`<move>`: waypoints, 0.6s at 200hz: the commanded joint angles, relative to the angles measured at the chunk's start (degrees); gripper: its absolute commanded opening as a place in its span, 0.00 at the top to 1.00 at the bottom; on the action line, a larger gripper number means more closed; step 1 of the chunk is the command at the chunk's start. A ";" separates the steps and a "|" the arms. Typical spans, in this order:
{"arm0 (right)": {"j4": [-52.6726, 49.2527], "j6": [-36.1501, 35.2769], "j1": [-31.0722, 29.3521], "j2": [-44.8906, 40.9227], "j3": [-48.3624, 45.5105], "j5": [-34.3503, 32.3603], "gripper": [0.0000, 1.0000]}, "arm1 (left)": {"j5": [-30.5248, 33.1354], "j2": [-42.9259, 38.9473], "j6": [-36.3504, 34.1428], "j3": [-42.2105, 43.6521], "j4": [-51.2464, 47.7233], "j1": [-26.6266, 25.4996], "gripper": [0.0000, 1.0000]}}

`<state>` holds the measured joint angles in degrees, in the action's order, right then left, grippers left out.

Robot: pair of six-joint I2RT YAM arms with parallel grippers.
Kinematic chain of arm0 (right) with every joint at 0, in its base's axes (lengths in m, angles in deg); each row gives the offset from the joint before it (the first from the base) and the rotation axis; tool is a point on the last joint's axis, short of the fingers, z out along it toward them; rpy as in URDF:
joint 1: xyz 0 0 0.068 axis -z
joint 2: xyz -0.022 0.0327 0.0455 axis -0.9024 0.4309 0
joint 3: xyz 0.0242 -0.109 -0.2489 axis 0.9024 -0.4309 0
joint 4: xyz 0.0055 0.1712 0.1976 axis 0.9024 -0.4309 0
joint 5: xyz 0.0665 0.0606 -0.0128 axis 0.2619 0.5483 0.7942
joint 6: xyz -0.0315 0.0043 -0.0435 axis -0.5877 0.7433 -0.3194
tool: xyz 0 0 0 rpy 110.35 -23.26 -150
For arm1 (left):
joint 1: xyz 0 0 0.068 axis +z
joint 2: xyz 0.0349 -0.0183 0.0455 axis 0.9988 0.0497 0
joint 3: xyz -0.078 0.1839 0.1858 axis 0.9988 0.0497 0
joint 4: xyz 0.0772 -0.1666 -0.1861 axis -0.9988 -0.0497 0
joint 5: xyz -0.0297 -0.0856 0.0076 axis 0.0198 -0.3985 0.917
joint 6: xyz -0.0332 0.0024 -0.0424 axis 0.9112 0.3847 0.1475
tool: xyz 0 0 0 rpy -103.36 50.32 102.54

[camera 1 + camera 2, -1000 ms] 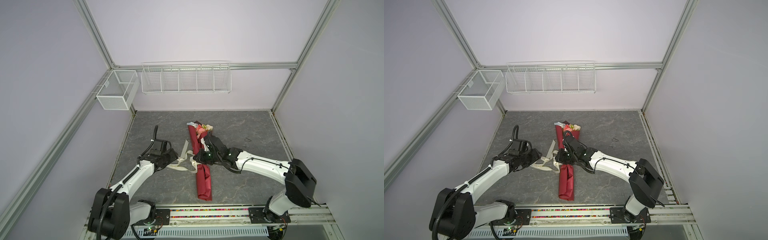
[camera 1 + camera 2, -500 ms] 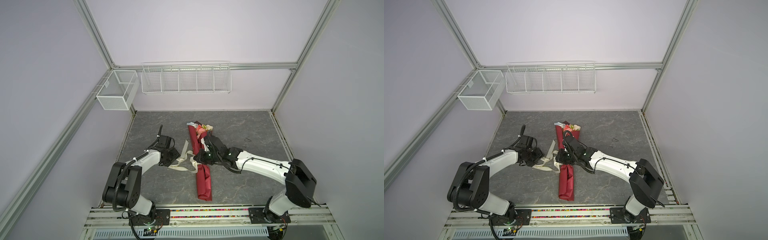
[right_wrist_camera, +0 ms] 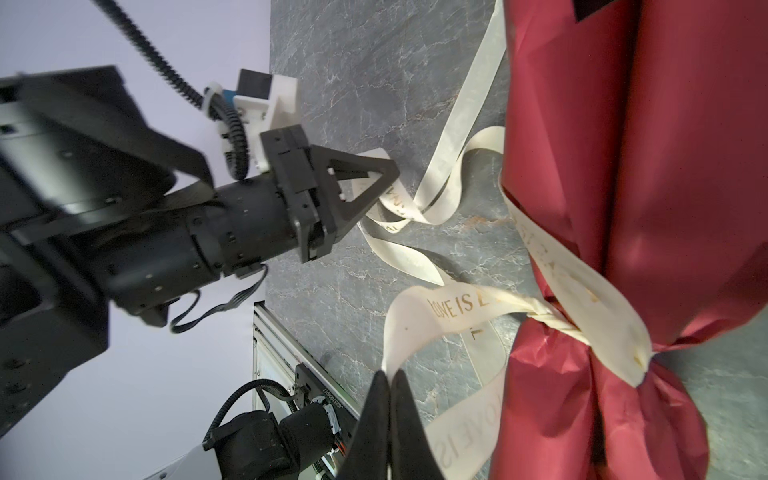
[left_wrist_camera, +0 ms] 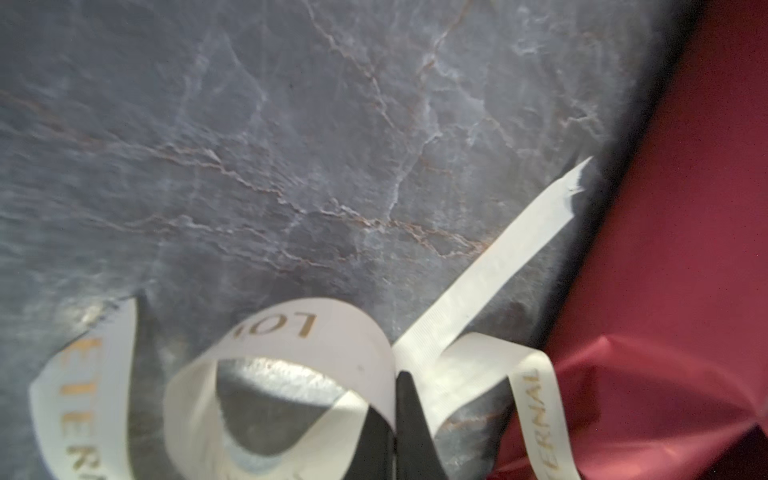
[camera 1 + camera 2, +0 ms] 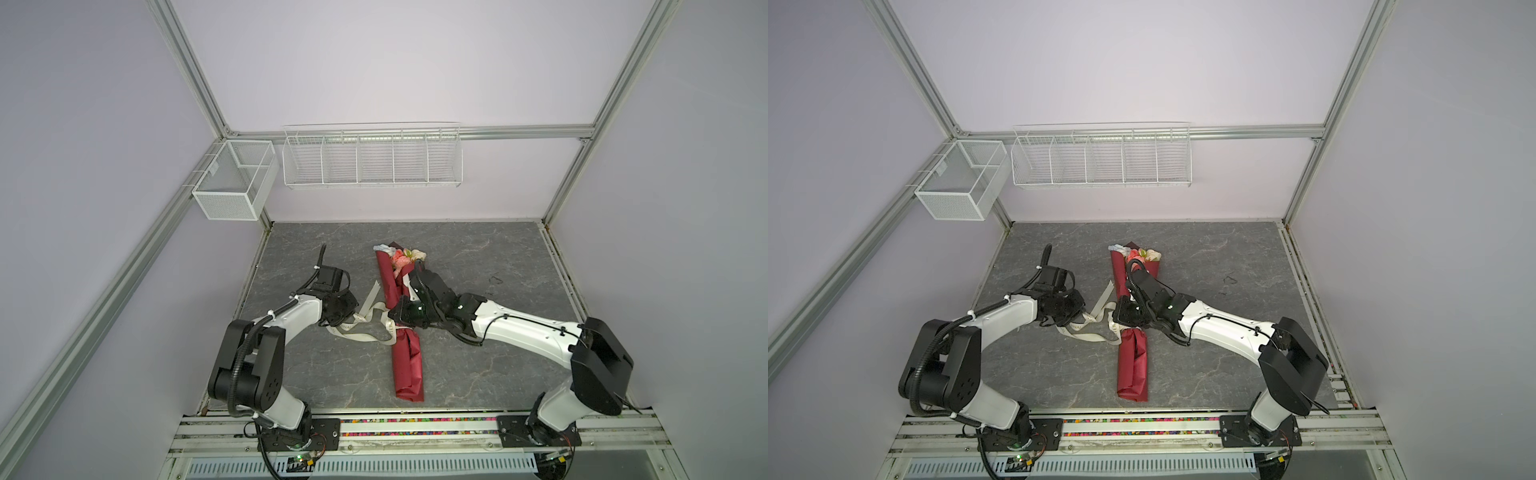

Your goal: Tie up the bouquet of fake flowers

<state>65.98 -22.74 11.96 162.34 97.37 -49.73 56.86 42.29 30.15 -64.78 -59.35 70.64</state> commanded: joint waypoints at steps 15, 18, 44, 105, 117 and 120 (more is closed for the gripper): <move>-0.70 -0.54 0.87 -1.46 0.86 -1.30 0.93 | 0.41 -10.79 -3.62 -0.09 -1.51 -0.10 1.00; -0.70 -0.50 0.90 -1.55 0.86 -1.33 0.93 | 0.13 -11.88 -3.75 0.28 -1.24 -0.04 1.00; -0.75 -0.51 1.25 -1.84 0.69 -1.86 0.93 | -3.47 -21.16 -4.08 5.21 2.79 -0.19 1.00; -0.96 -1.42 1.66 -2.30 0.85 -2.23 0.93 | -9.59 -38.72 -6.87 10.85 5.64 -3.17 1.00; -0.92 -1.44 1.91 -2.26 1.08 -2.23 0.93 | -8.66 -40.97 -9.26 10.47 4.34 -5.78 1.00; -0.88 -1.51 1.95 -2.21 1.12 -2.23 0.93 | -8.19 -41.53 -9.80 10.23 3.74 -6.59 1.00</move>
<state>65.87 -23.35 13.23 161.75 97.37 -51.26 50.04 4.70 25.25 -54.53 -56.03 67.97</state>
